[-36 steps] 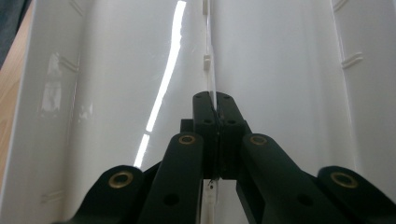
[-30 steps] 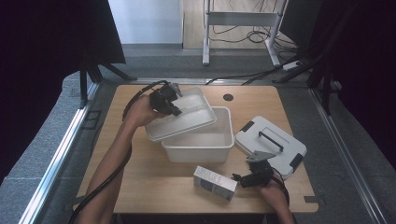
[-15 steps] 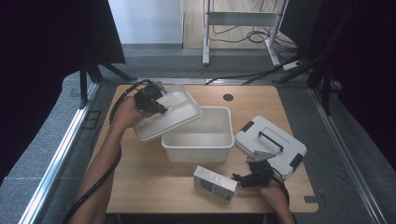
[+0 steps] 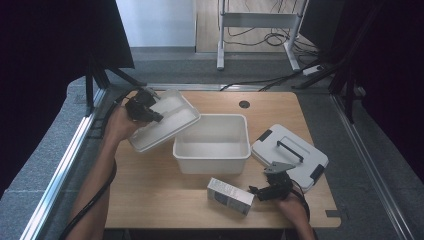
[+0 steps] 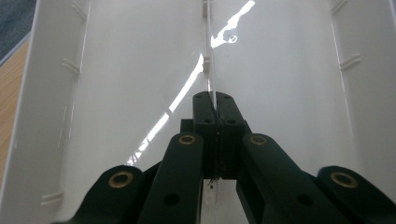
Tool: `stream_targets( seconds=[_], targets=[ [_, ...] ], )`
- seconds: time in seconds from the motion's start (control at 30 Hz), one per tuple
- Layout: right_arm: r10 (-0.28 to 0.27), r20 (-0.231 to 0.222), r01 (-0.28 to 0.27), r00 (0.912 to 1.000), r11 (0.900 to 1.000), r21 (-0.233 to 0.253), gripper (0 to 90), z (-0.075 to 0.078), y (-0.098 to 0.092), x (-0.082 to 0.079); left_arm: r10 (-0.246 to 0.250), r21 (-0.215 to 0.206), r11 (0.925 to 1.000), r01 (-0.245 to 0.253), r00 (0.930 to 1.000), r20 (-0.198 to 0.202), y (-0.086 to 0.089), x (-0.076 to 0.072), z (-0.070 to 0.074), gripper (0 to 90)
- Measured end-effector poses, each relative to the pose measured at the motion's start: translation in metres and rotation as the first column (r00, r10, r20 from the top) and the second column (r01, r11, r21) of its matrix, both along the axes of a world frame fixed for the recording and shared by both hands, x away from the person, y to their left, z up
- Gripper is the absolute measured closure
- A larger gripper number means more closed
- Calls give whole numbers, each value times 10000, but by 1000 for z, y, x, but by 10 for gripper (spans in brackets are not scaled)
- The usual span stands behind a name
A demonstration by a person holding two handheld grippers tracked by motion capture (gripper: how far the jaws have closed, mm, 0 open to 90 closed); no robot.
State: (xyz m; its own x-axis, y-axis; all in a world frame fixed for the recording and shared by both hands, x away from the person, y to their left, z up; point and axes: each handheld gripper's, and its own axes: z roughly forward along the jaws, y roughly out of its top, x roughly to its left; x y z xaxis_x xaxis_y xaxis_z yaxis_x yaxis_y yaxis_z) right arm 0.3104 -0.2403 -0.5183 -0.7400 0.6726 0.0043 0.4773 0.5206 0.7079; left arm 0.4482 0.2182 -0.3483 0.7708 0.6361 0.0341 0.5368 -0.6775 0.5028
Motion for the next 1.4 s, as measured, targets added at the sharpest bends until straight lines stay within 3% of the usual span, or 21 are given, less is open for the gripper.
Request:
stream_targets(
  seconds=[0.37, 0.8, 1.0, 1.4],
  targets=[
    [-1, 0, 1, 10000, 10000, 5, 69, 0, 0, 0, 726, -92, 9973, -726, 9974, 13, 29, -6, -2, 889],
    [-16, -1, 16, 10000, 10000, 13, 71, 0, 0, 0, 1477, 1, 9890, -1477, 9890, 11, 68, -18, -10, 889],
    [-28, 5, 28, 10000, 10000, 20, 72, 0, 0, 0, 1699, 10, 9855, -1699, 9855, -34, 81, -24, -27, 889],
    [-36, -2, 36, 10000, 10000, 19, 72, 0, 0, 0, 1683, 11, 9857, -1683, 9855, -209, 81, -28, -68, 889]
  ],
)
